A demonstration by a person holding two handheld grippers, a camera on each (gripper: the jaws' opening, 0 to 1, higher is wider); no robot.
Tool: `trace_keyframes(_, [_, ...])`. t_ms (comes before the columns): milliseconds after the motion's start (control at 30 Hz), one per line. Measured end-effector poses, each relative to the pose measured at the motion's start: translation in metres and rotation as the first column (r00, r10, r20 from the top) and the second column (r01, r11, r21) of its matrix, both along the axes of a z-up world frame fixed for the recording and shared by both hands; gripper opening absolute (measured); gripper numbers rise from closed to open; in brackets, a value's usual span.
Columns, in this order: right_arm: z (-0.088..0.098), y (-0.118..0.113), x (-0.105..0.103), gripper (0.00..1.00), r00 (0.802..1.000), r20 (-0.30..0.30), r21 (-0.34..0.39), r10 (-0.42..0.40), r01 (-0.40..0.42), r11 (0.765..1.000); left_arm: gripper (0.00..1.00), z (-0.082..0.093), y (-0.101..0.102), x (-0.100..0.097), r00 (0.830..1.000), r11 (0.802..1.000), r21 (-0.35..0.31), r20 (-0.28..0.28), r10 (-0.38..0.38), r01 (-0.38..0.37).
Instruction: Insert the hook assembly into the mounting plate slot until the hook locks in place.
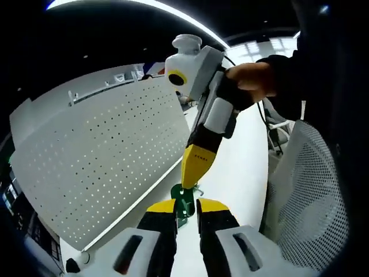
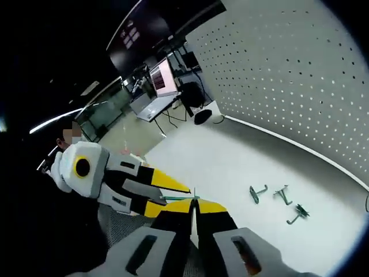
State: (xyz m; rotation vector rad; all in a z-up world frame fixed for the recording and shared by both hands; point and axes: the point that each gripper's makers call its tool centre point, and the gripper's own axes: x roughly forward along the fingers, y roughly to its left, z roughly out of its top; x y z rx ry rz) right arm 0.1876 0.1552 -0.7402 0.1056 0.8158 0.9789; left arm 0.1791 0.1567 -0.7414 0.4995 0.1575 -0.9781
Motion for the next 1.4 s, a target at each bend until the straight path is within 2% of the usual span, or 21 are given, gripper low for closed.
trace_keyframes(367, [-0.002, 0.0, -0.005, 0.01, 0.999, -0.041, 0.008, -0.002, 0.003, 1.0, 0.04, -0.003, -0.001, 0.0, 1.0, 1.0, 0.029, 0.02, -0.005, 0.004])
trace_keyframes(500, [-0.001, 0.001, -0.005, 0.01, 0.999, -0.035, 0.015, -0.006, 0.007, 1.0, 0.03, -0.002, 0.0, 0.0, 1.0, 1.0, 0.019, 0.012, 0.002, -0.002])
trace_keyframes(633, [0.004, 0.003, -0.003, 0.02, 1.0, 0.025, 0.034, 0.009, -0.01, 0.999, 0.03, 0.002, 0.003, 0.003, 1.0, 1.0, -0.008, -0.007, 0.027, -0.027])
trace_keyframes(733, [0.013, 0.003, -0.001, 0.1, 0.996, 0.086, 0.057, -0.005, 0.0, 0.998, 0.03, 0.004, 0.008, 0.006, 0.998, 0.998, -0.021, -0.021, 0.052, -0.052])
trace_keyframes(800, [0.017, 0.001, 0.001, 0.11, 0.994, 0.112, 0.06, -0.015, 0.008, 0.998, 0.03, 0.007, 0.011, 0.008, 0.997, 0.997, -0.038, -0.033, 0.069, -0.07])
trace_keyframes(933, [0.029, -0.01, 0.01, 0.18, 0.971, 0.23, 0.06, -0.07, 0.058, 0.997, 0.03, 0.017, 0.018, 0.013, 0.993, 0.99, -0.089, -0.064, 0.102, -0.108])
trace_keyframes(967, [0.033, -0.014, 0.012, 0.2, 0.959, 0.271, 0.06, -0.087, 0.073, 0.996, 0.03, 0.021, 0.021, 0.015, 0.99, 0.986, -0.112, -0.08, 0.118, -0.126])
trace_keyframes(1100, [0.04, -0.025, 0.019, 0.29, 0.926, 0.347, 0.062, -0.146, 0.133, 0.989, 0.03, 0.034, 0.032, 0.025, 0.982, 0.969, -0.176, -0.104, 0.157, -0.174])
trace_keyframes(1200, [0.043, -0.033, 0.022, 0.35, 0.905, 0.387, 0.059, -0.178, 0.168, 0.984, 0.03, 0.043, 0.043, 0.034, 0.974, 0.955, -0.202, -0.116, 0.196, -0.217])
trace_keyframes(1333, [0.048, -0.044, 0.028, 0.42, 0.872, 0.43, 0.072, -0.232, 0.223, 0.972, 0.03, 0.056, 0.058, 0.047, 0.965, 0.941, -0.217, -0.09, 0.245, -0.259])
trace_keyframes(1400, [0.049, -0.047, 0.029, 0.47, 0.862, 0.441, 0.074, -0.249, 0.241, 0.968, 0.03, 0.063, 0.067, 0.055, 0.959, 0.932, -0.228, -0.082, 0.271, -0.283])
